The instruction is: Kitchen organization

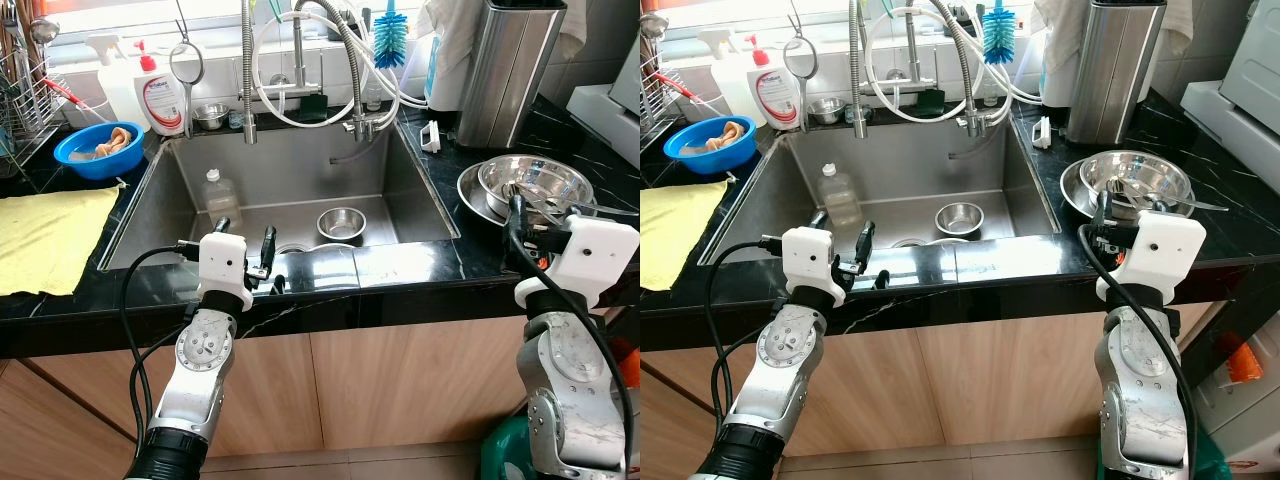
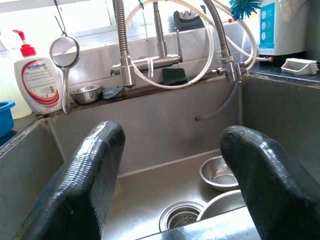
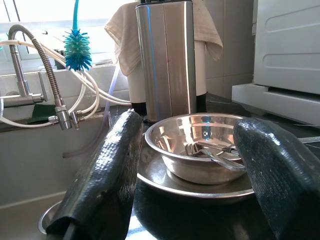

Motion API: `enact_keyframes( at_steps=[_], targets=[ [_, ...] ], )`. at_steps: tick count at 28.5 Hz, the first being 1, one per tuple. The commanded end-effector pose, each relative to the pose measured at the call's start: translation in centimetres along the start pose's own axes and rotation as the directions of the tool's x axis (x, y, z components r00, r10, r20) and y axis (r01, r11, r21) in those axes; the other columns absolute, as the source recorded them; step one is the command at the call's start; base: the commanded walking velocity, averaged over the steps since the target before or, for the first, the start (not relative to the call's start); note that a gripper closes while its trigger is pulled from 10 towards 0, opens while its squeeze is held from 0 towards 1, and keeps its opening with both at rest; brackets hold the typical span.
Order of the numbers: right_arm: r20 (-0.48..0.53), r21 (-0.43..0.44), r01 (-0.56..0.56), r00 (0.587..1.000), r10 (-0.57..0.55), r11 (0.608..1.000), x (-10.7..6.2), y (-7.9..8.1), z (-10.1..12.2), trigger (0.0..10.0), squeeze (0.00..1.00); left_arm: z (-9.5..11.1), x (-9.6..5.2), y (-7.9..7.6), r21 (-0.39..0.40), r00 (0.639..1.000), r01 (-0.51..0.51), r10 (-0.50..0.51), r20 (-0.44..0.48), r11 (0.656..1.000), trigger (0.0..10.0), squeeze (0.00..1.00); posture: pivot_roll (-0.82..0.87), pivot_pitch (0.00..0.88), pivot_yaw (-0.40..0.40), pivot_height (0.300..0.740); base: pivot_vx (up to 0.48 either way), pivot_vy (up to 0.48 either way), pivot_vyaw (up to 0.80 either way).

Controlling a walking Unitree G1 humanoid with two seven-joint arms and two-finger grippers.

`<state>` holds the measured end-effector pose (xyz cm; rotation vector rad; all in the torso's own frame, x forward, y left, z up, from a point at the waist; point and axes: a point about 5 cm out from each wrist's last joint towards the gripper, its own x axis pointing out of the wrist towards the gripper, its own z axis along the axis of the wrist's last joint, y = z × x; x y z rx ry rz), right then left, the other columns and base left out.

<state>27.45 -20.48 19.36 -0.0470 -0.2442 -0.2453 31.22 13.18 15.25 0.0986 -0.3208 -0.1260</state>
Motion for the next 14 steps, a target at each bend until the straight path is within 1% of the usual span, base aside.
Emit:
enact_keyframes(
  at_steps=[1,2,4,5,8,14],
  targets=[
    [-0.019,-0.001,-0.004,1.0,0.003,1.0,-0.1,0.2,-0.4,10.0,0.0,0.1,0.2,0.2,0.019,1.0,0.009,-0.009,0.005,1.0,10.0,0.0,-0.18,0.0,0.099,0.74,0.0,0.0,0.0],
    [-0.023,-0.006,0.005,1.0,-0.005,1.0,-0.1,0.0,-0.5,10.0,0.0,0.1,0.2,0.2,0.018,1.0,0.009,-0.009,0.004,1.0,10.0,0.0,-0.18,0.0,0.099,0.74,0.0,0.0,0.0],
    [-0.052,-0.051,0.055,0.997,-0.057,0.997,0.0,-0.6,-0.8,10.0,0.0,0.1,0.1,0.1,0.017,1.0,0.009,-0.009,0.002,1.0,10.0,0.0,-0.18,0.0,0.101,0.74,0.0,0.0,0.0],
    [-0.06,-0.053,0.073,0.995,-0.076,0.996,0.0,-0.8,-1.0,10.0,0.0,0.1,0.1,0.1,0.016,1.0,0.009,-0.009,0.002,1.0,10.0,0.0,-0.18,0.0,0.101,0.74,0.0,0.0,0.0],
    [-0.083,-0.021,0.113,0.99,-0.115,0.993,0.1,-1.4,-1.4,10.0,0.0,0.1,0.2,0.2,0.017,1.0,0.009,-0.009,0.002,1.0,10.0,0.0,-0.18,0.0,0.1,0.74,0.0,0.0,0.0],
    [-0.077,-0.014,0.108,0.991,-0.109,0.994,0.3,-1.1,-1.2,10.0,0.0,0.1,0.2,0.3,0.021,1.0,0.004,-0.004,0.0,1.0,10.0,0.0,-0.17,0.0,0.099,0.74,0.0,0.0,0.0]
  ],
)
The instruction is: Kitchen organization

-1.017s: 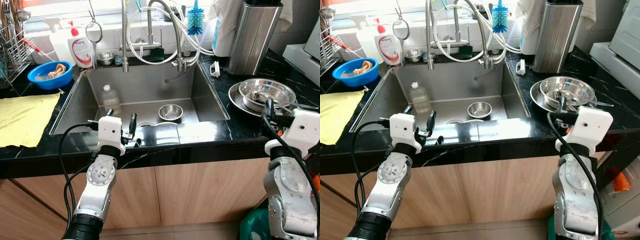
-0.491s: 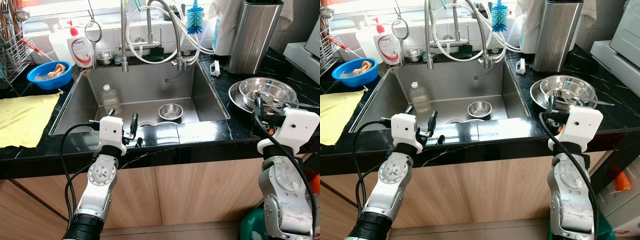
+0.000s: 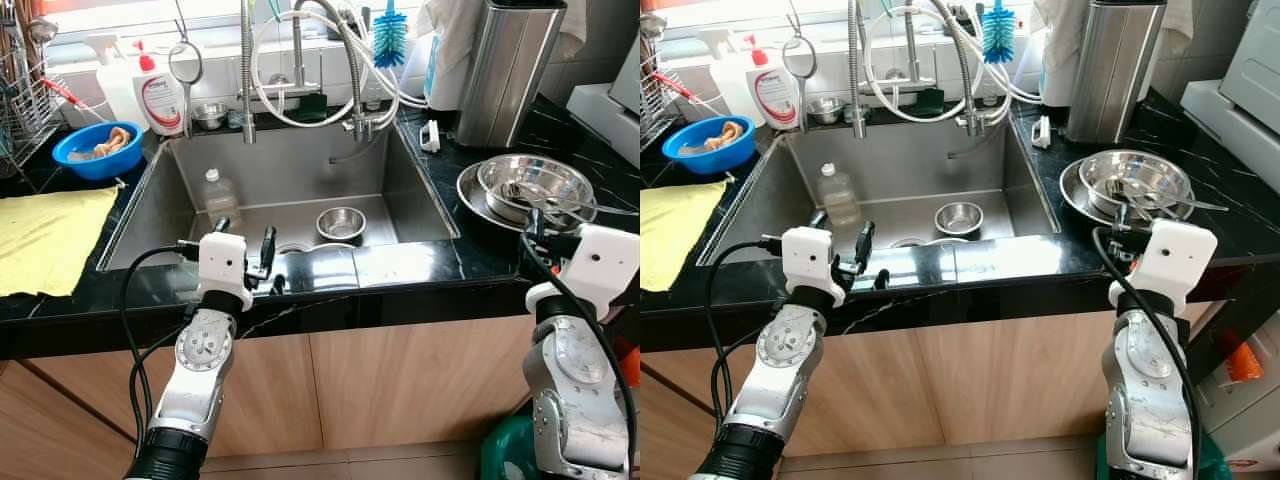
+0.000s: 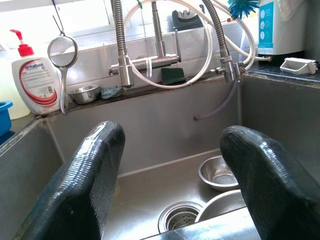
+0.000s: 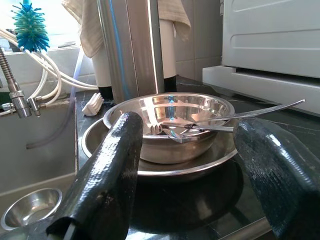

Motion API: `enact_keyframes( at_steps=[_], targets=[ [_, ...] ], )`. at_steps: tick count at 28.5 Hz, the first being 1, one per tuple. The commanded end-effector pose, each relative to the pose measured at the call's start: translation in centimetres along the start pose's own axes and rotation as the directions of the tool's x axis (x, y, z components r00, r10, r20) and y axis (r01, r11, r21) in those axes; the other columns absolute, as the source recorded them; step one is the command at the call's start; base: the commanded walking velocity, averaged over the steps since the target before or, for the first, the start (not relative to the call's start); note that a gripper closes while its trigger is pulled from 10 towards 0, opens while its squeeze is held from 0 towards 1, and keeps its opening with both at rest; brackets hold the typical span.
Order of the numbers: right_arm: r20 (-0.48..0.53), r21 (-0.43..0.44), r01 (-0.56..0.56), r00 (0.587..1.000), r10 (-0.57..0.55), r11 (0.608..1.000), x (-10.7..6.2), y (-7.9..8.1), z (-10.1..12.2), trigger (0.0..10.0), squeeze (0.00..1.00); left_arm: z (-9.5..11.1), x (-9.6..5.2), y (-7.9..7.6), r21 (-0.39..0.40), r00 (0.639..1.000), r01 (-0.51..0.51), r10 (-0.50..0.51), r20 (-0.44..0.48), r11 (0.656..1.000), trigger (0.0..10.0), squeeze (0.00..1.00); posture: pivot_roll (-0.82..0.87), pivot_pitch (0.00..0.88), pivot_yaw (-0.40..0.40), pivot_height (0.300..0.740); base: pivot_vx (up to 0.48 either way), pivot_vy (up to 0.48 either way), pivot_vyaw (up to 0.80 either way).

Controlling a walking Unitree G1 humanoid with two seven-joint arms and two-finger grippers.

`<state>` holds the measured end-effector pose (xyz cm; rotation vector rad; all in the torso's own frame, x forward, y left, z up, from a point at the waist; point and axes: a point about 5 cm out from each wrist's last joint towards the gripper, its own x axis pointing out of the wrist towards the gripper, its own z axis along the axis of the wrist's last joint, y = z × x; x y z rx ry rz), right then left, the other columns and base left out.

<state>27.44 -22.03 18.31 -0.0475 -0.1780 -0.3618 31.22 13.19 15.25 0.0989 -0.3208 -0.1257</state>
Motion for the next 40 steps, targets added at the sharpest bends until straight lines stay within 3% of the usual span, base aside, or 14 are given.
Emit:
enact_keyframes(
  at_steps=[1,13,31,32,33,40],
  targets=[
    [-0.013,0.011,-0.005,1.0,0.005,1.0,0.2,0.4,-0.1,10.0,0.0,0.1,0.2,0.2,0.02,1.0,0.005,-0.005,0.0,1.0,10.0,0.0,-0.17,0.0,0.099,0.74,0.0,0.0,0.0],
    [-0.026,0.011,-0.045,0.999,0.045,0.999,0.6,1.0,0.0,10.0,0.0,0.2,0.2,0.3,0.021,1.0,0.004,-0.004,0.0,1.0,10.0,0.0,-0.17,0.0,0.104,0.74,0.0,0.0,0.0],
    [-0.022,-0.004,-0.01,1.0,0.01,1.0,1.2,0.6,0.1,10.0,0.0,0.3,0.4,0.6,0.029,1.0,0.006,-0.006,0.001,1.0,10.0,0.0,-0.16,0.0,0.109,0.74,0.0,0.0,0.0],
    [-0.022,-0.002,-0.008,1.0,0.008,1.0,1.2,0.6,0.1,1.8,0.0,0.3,0.4,0.6,0.029,1.0,0.007,-0.007,0.002,1.0,10.0,0.0,-0.16,0.0,0.108,0.74,0.0,0.0,0.0],
    [-0.02,-0.001,-0.006,1.0,0.006,1.0,1.2,0.6,0.1,0.0,0.0,0.3,0.4,0.6,0.03,1.0,0.008,-0.008,0.002,1.0,10.0,0.0,-0.16,0.0,0.109,0.74,0.0,0.0,0.0],
    [-0.021,0.005,-0.002,1.0,0.002,1.0,1.2,0.6,0.1,0.0,0.0,0.3,0.4,0.6,0.032,1.0,0.01,-0.01,0.002,0.999,10.0,0.0,-0.16,0.0,0.109,0.74,0.0,0.0,0.0]
  ],
)
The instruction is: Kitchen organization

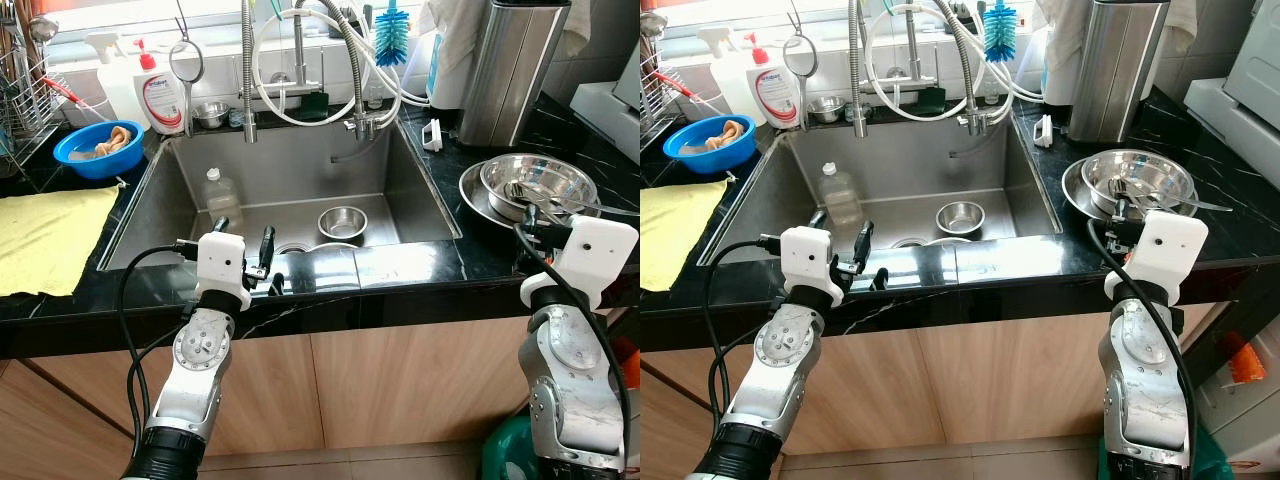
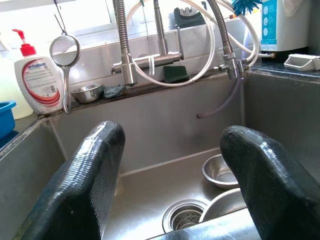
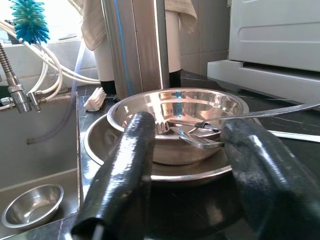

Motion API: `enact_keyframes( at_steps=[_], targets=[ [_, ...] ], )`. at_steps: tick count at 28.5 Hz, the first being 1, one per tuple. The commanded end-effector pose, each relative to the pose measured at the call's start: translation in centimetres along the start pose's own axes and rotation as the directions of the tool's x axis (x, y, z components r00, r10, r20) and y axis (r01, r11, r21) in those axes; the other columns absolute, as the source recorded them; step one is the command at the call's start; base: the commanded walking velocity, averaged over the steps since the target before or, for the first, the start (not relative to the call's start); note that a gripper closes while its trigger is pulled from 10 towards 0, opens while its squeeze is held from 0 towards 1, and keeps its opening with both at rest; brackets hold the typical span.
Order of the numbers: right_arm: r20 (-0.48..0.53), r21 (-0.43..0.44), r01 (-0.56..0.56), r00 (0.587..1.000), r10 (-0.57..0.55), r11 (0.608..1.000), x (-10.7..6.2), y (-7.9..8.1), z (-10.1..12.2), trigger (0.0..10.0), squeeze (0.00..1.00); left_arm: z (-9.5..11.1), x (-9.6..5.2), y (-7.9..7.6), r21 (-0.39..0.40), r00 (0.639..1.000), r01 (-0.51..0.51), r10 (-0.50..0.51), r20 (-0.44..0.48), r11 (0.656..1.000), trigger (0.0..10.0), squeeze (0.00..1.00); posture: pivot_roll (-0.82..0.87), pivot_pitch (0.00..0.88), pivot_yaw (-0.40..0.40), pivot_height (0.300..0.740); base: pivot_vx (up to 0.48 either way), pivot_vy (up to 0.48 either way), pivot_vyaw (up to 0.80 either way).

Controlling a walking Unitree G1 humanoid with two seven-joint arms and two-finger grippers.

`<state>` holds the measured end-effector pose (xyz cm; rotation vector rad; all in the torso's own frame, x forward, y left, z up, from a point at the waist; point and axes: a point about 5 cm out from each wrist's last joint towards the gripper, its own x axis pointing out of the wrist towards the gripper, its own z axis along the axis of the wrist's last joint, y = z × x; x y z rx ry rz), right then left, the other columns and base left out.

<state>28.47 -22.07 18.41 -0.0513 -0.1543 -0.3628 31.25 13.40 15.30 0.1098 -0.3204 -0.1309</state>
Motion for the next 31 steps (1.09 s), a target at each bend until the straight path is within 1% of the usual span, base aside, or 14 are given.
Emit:
enact_keyframes(
  at_steps=[1,9,14,22,31],
  targets=[
    [0.001,0.016,-0.001,1.0,0.001,1.0,0.25,0.32,0.13,0.0,0.0,0.27,0.34,0.38,0.022,1.0,0.005,-0.005,0.002,1.0,10.0,0.0,-0.16,0.0,0.109,0.74,0.0,0.0,0.0],
    [0.0,0.023,-0.001,1.0,0.001,1.0,0.38,0.57,0.13,0.0,0.0,0.33,0.38,0.58,0.027,1.0,0.006,-0.006,0.001,1.0,10.0,0.0,-0.15,0.0,0.115,0.74,0.0,0.0,0.0],
    [0.003,0.029,-0.005,1.0,0.005,1.0,0.39,0.56,0.21,0.0,0.0,0.33,0.41,0.38,0.023,1.0,0.011,-0.011,0.001,1.0,10.0,0.0,-0.15,0.0,0.116,0.74,0.0,0.0,0.0],
    [0.008,0.04,-0.026,1.0,0.025,0.999,0.51,1.03,0.33,0.0,0.0,0.35,0.42,0.41,0.025,1.0,0.011,-0.011,0.002,1.0,10.0,0.0,-0.15,0.0,0.116,0.74,0.0,0.0,0.0],
    [0.022,0.048,-0.034,0.999,0.033,0.998,0.69,1.08,0.65,0.0,0.0,0.37,0.45,0.45,0.025,1.0,0.008,-0.008,0.002,1.0,10.0,0.0,-0.15,0.0,0.116,0.74,0.0,0.0,0.0]
  ],
)
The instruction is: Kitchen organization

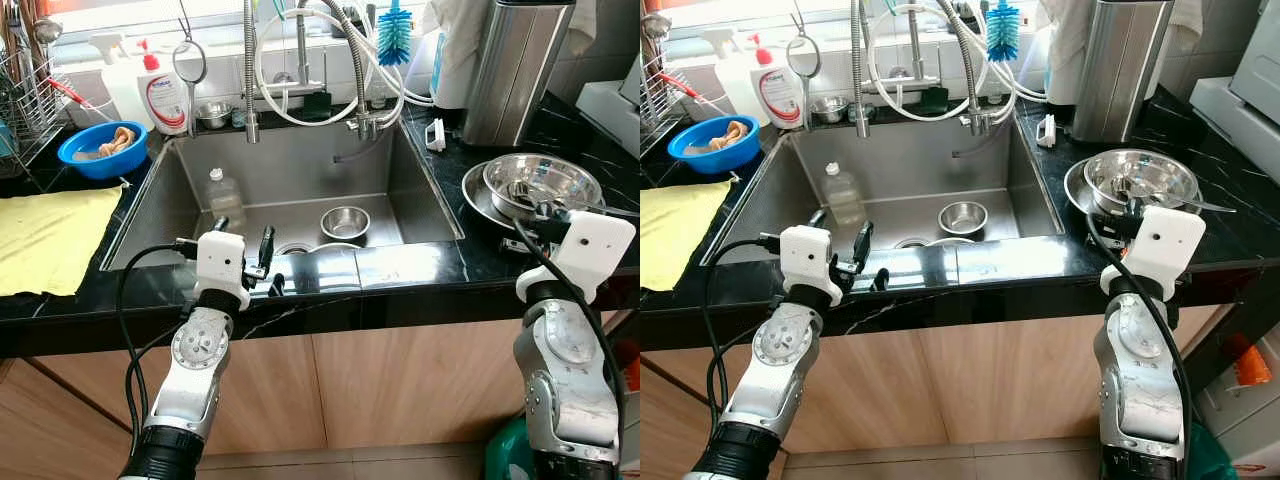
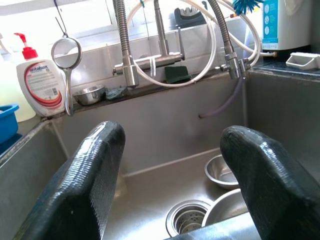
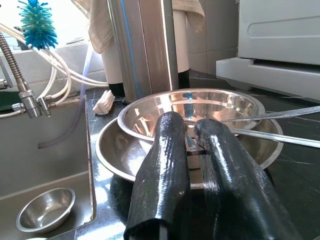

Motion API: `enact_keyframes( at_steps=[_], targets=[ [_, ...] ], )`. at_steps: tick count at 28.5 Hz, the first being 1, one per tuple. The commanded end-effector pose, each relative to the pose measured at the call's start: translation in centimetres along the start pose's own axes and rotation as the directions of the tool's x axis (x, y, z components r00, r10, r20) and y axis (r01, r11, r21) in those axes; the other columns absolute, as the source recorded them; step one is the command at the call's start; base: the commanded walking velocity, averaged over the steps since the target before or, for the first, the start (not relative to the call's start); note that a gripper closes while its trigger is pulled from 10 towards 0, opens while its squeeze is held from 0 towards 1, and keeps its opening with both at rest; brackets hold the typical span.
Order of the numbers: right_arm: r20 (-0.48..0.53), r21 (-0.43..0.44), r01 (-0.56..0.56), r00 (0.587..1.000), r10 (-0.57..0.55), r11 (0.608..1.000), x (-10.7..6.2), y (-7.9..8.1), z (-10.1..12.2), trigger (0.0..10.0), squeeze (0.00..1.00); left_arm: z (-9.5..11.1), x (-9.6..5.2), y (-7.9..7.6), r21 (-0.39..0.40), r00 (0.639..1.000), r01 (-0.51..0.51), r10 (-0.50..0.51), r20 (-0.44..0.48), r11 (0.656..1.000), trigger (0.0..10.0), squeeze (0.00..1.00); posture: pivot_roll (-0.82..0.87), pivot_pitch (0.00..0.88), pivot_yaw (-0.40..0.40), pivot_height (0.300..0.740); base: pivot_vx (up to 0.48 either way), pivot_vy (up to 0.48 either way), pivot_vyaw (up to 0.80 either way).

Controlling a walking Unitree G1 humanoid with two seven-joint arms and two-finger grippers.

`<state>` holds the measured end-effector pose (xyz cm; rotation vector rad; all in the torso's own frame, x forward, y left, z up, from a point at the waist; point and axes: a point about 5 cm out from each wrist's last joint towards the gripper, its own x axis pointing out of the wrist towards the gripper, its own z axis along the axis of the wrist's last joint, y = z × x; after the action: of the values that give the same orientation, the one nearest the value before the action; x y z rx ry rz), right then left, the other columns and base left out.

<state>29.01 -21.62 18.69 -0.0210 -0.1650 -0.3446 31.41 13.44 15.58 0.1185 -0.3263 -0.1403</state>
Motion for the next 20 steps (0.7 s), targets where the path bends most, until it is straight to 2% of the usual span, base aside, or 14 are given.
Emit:
enact_keyframes(
  at_steps=[1,3,5,6,7,8,9,20],
  targets=[
    [0.02,0.017,-0.019,1.0,0.019,1.0,0.33,0.51,0.47,0.0,0.0,0.16,0.22,0.37,0.017,1.0,-0.003,0.003,-0.004,1.0,10.0,0.0,-0.15,0.0,0.116,0.74,0.0,0.0,0.0],
    [0.025,0.02,-0.022,0.999,0.022,1.0,0.38,0.59,0.57,0.0,0.0,0.16,0.25,0.38,0.017,1.0,-0.003,0.003,-0.004,1.0,10.0,0.0,-0.15,0.0,0.116,0.74,0.0,0.0,0.0],
    [0.03,0.023,-0.026,0.999,0.026,0.999,0.44,0.71,0.68,2.0,0.0,0.15,0.26,0.37,0.017,1.0,-0.004,0.004,-0.004,1.0,10.0,0.0,-0.15,0.0,0.116,0.74,0.0,0.0,0.0],
    [0.031,0.023,-0.027,0.999,0.026,0.999,0.45,0.74,0.72,3.7,0.0,0.15,0.27,0.36,0.017,1.0,-0.004,0.004,-0.003,1.0,10.0,0.0,-0.15,0.0,0.116,0.74,0.0,0.0,0.0],
    [0.034,0.024,-0.029,0.999,0.028,0.999,0.46,0.79,0.77,3.7,0.0,0.16,0.27,0.37,0.017,1.0,-0.004,0.004,-0.003,1.0,10.0,0.0,-0.15,0.0,0.115,0.74,0.0,0.0,0.0],
    [0.039,0.024,-0.031,0.999,0.03,0.999,0.48,0.86,0.88,9.6,0.0,0.16,0.28,0.39,0.017,1.0,-0.004,0.004,-0.003,1.0,10.0,0.0,-0.15,0.0,0.115,0.74,0.0,0.0,0.0],
    [0.041,0.024,-0.032,0.999,0.031,0.999,0.5,0.88,0.93,10.0,0.0,0.15,0.28,0.39,0.017,1.0,-0.004,0.004,-0.003,1.0,10.0,0.0,-0.15,0.0,0.115,0.74,0.0,0.0,0.0],
    [0.064,0.031,-0.04,0.997,0.038,0.999,0.63,1.08,1.34,10.0,0.0,0.19,0.27,0.34,0.017,1.0,-0.004,0.004,-0.002,1.0,10.0,0.0,-0.15,0.0,0.115,0.74,0.0,0.0,0.0]
  ],
)
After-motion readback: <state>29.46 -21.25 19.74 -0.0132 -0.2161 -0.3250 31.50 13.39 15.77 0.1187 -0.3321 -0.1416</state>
